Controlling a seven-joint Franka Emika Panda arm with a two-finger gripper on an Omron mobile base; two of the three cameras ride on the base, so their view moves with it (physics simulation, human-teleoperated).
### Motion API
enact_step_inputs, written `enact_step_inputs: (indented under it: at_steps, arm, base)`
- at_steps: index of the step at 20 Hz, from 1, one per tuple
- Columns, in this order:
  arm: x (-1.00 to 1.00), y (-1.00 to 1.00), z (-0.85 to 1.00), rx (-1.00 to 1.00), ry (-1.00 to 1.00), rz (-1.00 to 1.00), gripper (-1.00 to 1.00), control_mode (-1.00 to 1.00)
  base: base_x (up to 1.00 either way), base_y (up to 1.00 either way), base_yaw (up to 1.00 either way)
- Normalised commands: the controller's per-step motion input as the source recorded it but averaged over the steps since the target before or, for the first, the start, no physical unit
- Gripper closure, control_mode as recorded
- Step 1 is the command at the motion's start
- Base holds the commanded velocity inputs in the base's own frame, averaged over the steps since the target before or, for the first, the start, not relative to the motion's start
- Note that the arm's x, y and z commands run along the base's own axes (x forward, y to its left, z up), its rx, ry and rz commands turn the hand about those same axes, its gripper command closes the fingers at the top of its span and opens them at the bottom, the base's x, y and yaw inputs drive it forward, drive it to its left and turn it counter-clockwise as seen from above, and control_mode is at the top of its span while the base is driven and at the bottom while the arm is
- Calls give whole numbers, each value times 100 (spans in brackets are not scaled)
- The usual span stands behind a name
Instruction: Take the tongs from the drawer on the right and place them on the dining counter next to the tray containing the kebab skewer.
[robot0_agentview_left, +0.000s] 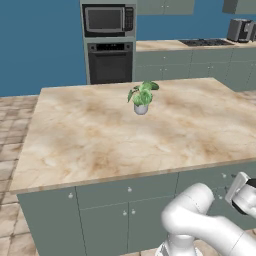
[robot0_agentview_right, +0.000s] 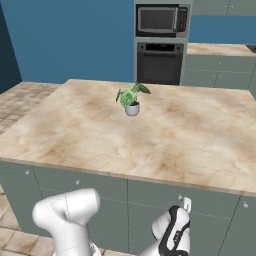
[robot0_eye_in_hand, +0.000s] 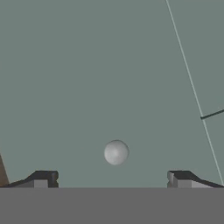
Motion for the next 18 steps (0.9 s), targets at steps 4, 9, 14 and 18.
enact_step_inputs:
  at_steps: [4,9,14,18]
  arm:
    - [18,-1,0,0,0,0,-100,-100]
    - [12,0,0,0,0,0,-100,-100]
    - [16,0,-3,0,0,0,-100,-100]
    - [17,0,-10,0,0,0,-100,-100]
  base:
    - [0,0,0]
    - [0,0,0]
    - [0,0,0]
    - [0,0,0]
